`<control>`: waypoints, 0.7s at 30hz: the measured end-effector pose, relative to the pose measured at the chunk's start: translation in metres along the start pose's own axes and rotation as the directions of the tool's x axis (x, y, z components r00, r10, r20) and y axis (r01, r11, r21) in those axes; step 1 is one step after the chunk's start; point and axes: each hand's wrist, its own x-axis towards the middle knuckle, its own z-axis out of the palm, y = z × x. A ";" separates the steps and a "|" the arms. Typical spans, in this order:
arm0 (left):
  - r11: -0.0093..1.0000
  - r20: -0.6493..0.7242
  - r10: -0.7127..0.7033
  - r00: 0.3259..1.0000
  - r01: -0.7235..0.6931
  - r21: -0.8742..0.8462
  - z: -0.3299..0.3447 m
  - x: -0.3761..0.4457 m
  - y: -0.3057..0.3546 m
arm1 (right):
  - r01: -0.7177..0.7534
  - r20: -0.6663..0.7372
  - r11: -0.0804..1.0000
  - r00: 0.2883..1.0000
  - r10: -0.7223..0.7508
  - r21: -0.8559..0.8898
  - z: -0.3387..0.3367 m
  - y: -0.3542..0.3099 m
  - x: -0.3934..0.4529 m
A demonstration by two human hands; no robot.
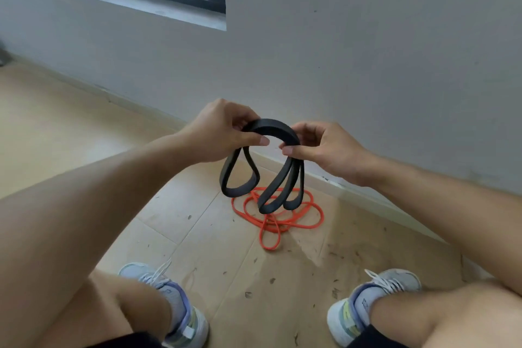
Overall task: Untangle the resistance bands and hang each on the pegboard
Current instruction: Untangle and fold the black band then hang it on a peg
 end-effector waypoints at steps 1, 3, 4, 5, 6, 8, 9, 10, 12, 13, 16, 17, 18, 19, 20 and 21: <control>1.000 -0.004 0.015 1.000 -0.015 -0.011 0.001 -0.001 0.001 | 0.006 0.007 1.000 1.000 -0.006 -0.007 0.001 -0.002 -0.001; 0.998 0.004 0.031 1.000 -0.031 -0.048 0.003 -0.002 0.003 | 0.030 -0.017 1.000 0.999 -0.030 -0.003 0.005 -0.006 -0.003; 0.996 0.016 0.032 0.999 -0.031 -0.082 0.004 -0.003 0.004 | 0.047 -0.042 0.999 0.998 -0.047 0.001 0.006 -0.009 -0.003; 0.992 0.030 0.034 0.999 -0.030 -0.123 0.005 -0.003 0.005 | 0.066 -0.068 0.998 0.995 -0.066 -0.004 0.007 -0.011 -0.004; 0.987 0.041 0.035 0.999 -0.028 -0.161 0.006 -0.004 0.007 | 0.085 -0.090 0.996 0.992 -0.086 -0.019 0.008 -0.012 -0.004; 0.976 0.040 0.033 0.999 -0.023 -0.215 0.007 -0.005 0.009 | 0.111 -0.125 0.992 0.985 -0.117 -0.052 0.007 -0.014 -0.005; 0.971 0.029 0.026 0.999 -0.019 -0.238 0.007 -0.006 0.009 | 0.121 -0.145 0.991 0.981 -0.127 -0.052 0.007 -0.013 -0.005; 0.969 0.011 0.023 1.000 -0.019 -0.248 0.008 -0.006 0.009 | 0.129 -0.166 0.991 0.977 -0.134 -0.042 0.006 -0.013 -0.006; 0.973 -0.045 0.047 0.998 -0.056 -0.224 0.011 -0.008 0.008 | 0.150 -0.200 0.989 0.969 -0.148 -0.007 0.005 -0.014 -0.007; 0.972 -0.072 0.067 0.995 -0.081 -0.221 0.013 -0.008 0.008 | 0.162 -0.219 0.987 0.963 -0.155 0.013 0.003 -0.016 -0.008; 0.962 -0.175 0.104 0.979 -0.144 -0.231 0.020 -0.008 0.012 | 0.174 -0.282 0.984 0.946 -0.157 0.035 -0.002 -0.021 -0.010; 0.962 -0.221 0.108 0.969 -0.157 -0.221 0.022 -0.008 0.014 | 0.170 -0.295 0.985 0.943 -0.156 0.023 -0.004 -0.023 -0.011; 0.961 -0.260 0.105 0.960 -0.165 -0.221 0.024 -0.008 0.017 | 0.166 -0.304 0.986 0.939 -0.159 -0.002 -0.006 -0.024 -0.013; 0.957 -0.283 0.100 0.954 -0.170 -0.234 0.026 -0.008 0.020 | 0.166 -0.311 0.985 0.935 -0.170 -0.038 -0.008 -0.026 -0.015; 0.952 -0.295 0.096 0.951 -0.174 -0.252 0.028 -0.009 0.024 | 0.167 -0.312 0.983 0.932 -0.183 -0.076 -0.010 -0.027 -0.017; 0.947 -0.306 0.096 0.947 -0.182 -0.265 0.029 -0.010 0.027 | 0.165 -0.312 0.980 0.931 -0.192 -0.110 -0.011 -0.030 -0.019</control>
